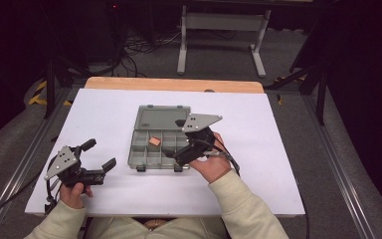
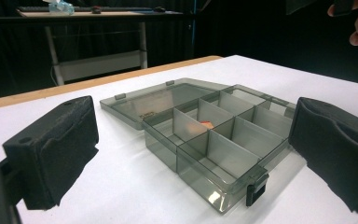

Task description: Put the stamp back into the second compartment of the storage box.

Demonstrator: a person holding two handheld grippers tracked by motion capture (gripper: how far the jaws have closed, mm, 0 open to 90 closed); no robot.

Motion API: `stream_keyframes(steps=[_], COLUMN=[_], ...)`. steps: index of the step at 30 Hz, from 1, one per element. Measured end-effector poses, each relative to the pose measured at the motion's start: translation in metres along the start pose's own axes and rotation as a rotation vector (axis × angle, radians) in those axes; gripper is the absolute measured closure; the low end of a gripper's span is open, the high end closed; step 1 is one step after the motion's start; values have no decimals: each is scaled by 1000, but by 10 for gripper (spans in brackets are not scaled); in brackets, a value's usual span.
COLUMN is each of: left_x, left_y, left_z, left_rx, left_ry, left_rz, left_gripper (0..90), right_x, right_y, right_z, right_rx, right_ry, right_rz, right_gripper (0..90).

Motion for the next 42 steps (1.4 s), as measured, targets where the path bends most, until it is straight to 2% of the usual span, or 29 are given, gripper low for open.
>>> stream_keyframes(steps=[9,11,15,22,37,42], left_x=[0,0,0,0,1,1], left_y=[0,0,0,0,0,1], left_z=[0,0,0,0,0,0], left_rx=[0,-1,-2,0,2,5], left_ry=[2,2,4,4,3,1], left_rz=[1,0,1,3,2,1], left_gripper=[23,23,23,23,23,23], right_x=[7,11,12,17,23,23], right_y=[-24,-34,-40,-58,-78,-84], right_z=[-14,-22,-28,-51,-98,-115], right_rx=[39,58,65,94,130,141], right_ry=[25,41,42,57,126,149], right_rz=[-43,-57,-79,-128,-182,-213], right_gripper=[15,16,16,16,15,15])
Point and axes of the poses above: each handheld gripper's, and its own axes: y roughly forward along the jaws, z roughly out of its top, x roughly to its right, the point moved 2 cm from there along y, roughly forward along the jaws, and after that the axes turned 7 degrees about -z, right-handed, at the moved point
